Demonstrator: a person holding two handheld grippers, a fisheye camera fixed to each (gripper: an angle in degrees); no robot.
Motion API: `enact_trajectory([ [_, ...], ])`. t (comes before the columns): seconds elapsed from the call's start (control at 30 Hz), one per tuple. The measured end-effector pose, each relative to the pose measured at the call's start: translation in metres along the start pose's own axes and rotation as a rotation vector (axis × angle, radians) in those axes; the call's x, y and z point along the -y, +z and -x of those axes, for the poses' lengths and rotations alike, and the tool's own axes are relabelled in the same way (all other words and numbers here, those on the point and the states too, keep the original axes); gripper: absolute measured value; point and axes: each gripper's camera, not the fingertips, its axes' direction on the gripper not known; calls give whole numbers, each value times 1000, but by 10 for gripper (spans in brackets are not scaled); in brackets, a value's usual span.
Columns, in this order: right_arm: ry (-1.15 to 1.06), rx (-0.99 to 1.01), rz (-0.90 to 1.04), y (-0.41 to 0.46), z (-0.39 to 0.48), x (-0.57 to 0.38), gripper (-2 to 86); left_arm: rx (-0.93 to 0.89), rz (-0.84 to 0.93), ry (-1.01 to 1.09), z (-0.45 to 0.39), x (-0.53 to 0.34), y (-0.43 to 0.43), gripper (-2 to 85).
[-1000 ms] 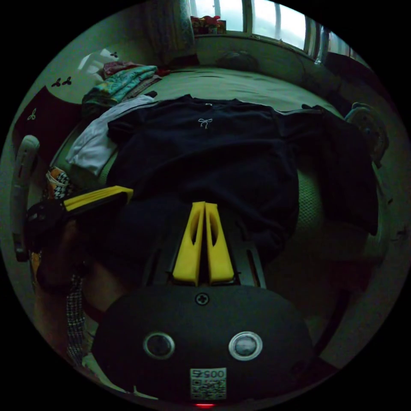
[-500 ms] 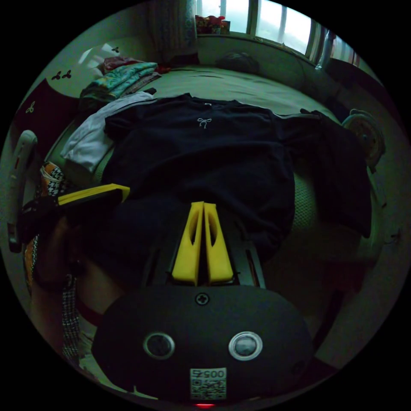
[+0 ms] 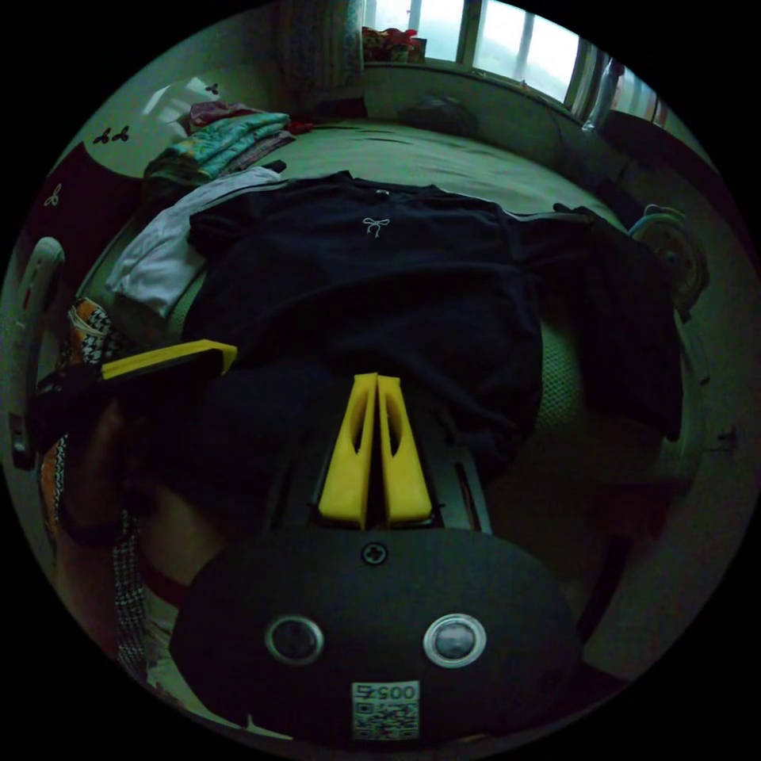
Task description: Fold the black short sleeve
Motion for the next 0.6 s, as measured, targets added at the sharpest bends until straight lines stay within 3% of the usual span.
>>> enact_trajectory([
  [0.6,23,34,4,7,1,-10,-10,-4,4,-4,-6,-13,4,-7],
])
